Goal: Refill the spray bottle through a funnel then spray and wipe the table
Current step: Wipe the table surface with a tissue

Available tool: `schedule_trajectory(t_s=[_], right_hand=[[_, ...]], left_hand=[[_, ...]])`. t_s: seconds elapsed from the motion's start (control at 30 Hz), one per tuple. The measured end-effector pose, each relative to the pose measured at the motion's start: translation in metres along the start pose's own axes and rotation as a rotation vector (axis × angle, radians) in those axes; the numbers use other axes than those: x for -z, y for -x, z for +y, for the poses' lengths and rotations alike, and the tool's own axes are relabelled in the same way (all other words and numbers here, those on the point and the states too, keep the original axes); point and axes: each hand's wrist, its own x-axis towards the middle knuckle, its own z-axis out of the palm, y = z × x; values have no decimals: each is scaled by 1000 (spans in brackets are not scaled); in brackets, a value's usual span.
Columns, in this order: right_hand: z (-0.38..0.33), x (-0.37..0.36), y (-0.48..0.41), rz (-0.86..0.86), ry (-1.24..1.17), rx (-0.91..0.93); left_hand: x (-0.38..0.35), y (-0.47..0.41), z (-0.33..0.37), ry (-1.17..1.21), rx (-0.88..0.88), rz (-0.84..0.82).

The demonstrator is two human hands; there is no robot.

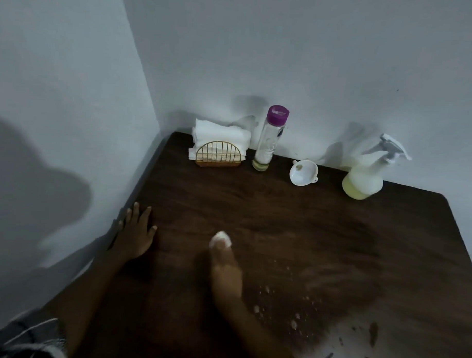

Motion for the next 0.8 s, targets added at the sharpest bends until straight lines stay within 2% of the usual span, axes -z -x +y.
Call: schedule_trajectory(t_s=[0.07,0.1,0.17,0.23,0.3,0.43,0.53,0.63,0.7,0.8], right_hand=[[-17,-15,6,-256,-113,119],[-15,-16,4,-273,-16,163],[-1,-6,-6,-132,11,280],[19,13,-11,-191,-40,219],[54,35,-16,-96,96,179],[118,92,-28,-19,298,-51],[147,103,-17,216,287,-190],[119,75,-1,405,185,-367],[89,50,6,333,168,-340],[37,14,17,226,140,-191]], left_hand=[[2,0,-1,-7,0,-14],[3,0,-2,-9,-3,-24],[3,0,-2,-9,-12,-38],[3,0,-3,-9,-16,-37],[1,1,-3,-10,-20,-28],[0,1,-5,-10,-32,-16],[-1,2,-5,-6,-40,-5],[-3,3,-4,5,-38,12],[-4,3,-4,-5,-35,13],[-4,3,-5,-7,-48,15]])
